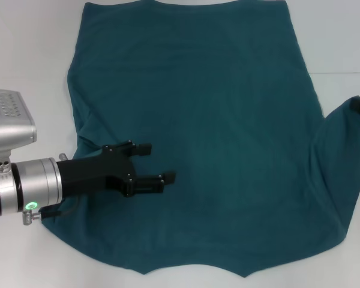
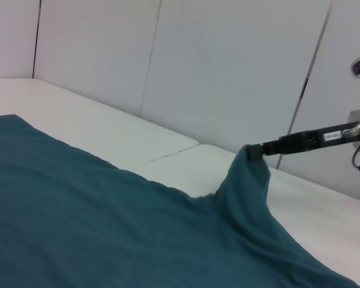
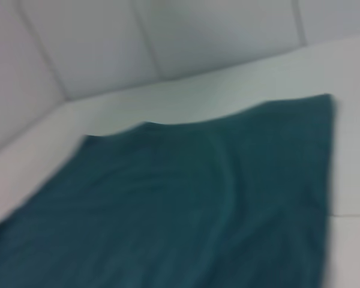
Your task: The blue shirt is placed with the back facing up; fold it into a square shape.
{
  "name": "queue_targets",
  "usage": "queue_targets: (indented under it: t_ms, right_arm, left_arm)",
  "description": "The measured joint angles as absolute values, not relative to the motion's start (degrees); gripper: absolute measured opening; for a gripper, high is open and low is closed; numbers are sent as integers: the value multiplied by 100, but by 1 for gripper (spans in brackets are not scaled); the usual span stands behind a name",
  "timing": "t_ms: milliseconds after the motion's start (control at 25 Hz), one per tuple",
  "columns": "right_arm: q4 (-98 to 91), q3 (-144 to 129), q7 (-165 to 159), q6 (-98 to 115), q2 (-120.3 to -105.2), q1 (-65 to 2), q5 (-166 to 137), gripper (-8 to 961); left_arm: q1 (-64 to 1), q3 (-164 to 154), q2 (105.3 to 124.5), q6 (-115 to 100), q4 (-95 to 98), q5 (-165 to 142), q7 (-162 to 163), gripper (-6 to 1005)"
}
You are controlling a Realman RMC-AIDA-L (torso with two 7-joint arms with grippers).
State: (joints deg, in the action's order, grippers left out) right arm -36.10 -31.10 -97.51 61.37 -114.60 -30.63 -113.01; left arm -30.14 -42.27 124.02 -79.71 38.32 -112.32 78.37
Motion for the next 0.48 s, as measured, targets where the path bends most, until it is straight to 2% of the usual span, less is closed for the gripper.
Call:
queue_targets:
  t_ms: [240,360,480]
  right_arm:
    - [-3795,-3272,-10655,6905,-11273,-3116,-11421,24]
    - [-3797,-3458,-10994,6942,-11266,-3281,-11609,27]
    - [-3782,-3694,-11192,6910,-11323,-3467,-11738,30]
  left_arm:
    - [-3008,-4227,12410,-7971,3832,-11223,7842,936]
    - [-3007,-4228,12410,-7962,3832,-11220,7842,936]
    - [-3006,-4228,12410,-7932,3832,-11217,7842,937]
